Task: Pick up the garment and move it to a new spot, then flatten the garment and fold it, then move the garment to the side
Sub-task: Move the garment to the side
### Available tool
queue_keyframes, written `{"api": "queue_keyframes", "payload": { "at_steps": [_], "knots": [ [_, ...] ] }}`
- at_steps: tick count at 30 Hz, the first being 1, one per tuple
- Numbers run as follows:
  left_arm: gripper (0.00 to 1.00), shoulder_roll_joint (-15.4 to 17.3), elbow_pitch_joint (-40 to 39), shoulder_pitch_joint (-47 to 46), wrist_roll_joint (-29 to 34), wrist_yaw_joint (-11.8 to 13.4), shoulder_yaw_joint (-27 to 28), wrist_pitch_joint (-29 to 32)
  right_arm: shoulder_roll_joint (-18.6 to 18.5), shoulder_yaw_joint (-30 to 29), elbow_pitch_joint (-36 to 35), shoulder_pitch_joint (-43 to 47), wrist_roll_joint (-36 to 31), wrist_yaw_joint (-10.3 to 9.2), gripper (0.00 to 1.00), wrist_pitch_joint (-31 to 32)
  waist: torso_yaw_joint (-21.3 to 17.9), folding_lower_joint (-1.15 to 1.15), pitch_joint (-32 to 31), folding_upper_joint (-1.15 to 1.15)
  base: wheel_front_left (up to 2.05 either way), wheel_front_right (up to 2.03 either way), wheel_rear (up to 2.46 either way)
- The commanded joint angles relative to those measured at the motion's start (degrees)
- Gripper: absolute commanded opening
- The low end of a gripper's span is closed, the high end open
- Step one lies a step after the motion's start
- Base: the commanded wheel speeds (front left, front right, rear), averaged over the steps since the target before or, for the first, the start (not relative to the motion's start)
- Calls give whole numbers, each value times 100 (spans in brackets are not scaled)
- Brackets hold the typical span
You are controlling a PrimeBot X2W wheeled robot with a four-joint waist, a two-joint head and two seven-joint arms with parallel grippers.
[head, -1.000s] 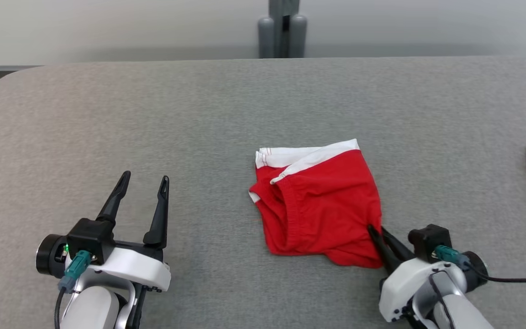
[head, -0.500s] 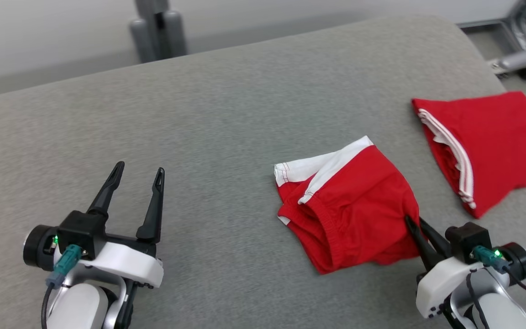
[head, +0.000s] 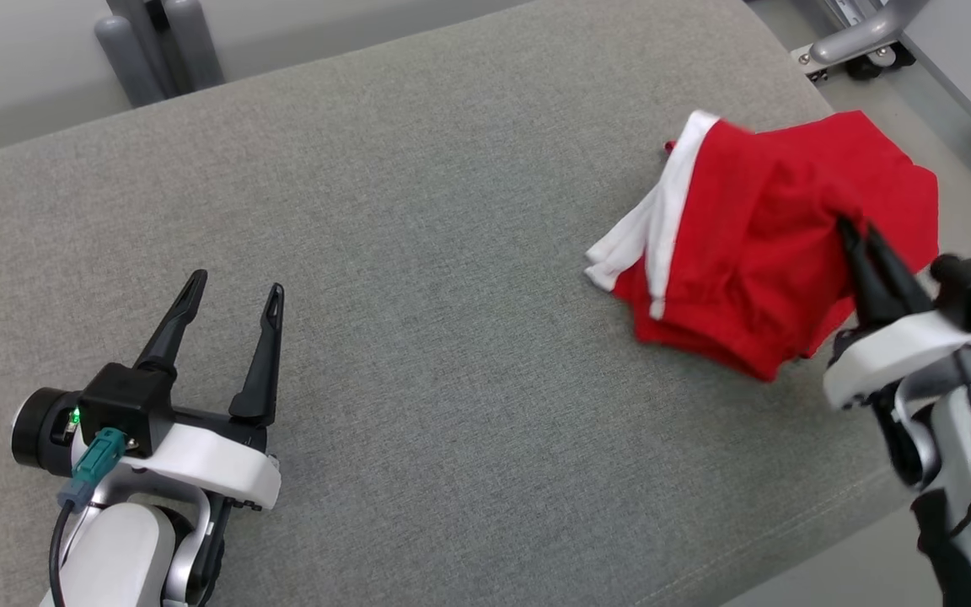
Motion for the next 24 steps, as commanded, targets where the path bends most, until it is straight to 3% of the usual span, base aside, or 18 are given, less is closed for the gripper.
{"api": "queue_keyframes", "payload": {
  "at_steps": [1,12,13,14,15,21,24],
  "knots": [
    [100,55,-25,-72,2,-22,4,16,-12,-141,150,-189,117,-1,0,-128,15,0,62,0,0,0,0],
    [100,100,-182,-182,48,-59,-144,131,-308,-1495,1850,-1026,285,-1,0,-356,356,0,451,0,0,0,0],
    [100,110,-187,-199,58,-66,-165,158,-351,-1585,1946,-1083,270,-1,21,-357,390,0,489,0,0,0,0],
    [100,114,-191,-228,58,-79,-178,169,-364,-1676,2045,-1119,249,-1,30,-355,418,0,520,0,0,0,0],
    [100,111,-199,-258,56,-88,-192,176,-373,-1773,2220,-1127,221,-1,100,-353,445,0,541,0,0,0,0],
    [100,74,-139,-290,26,-103,-263,137,-413,-2131,2732,-1121,16,-1,100,-344,554,0,519,0,0,0,0],
    [100,42,-69,-263,-15,-96,-275,74,-339,-2201,2601,-953,37,-1,100,-345,581,0,384,0,0,0,0]
  ]
}}
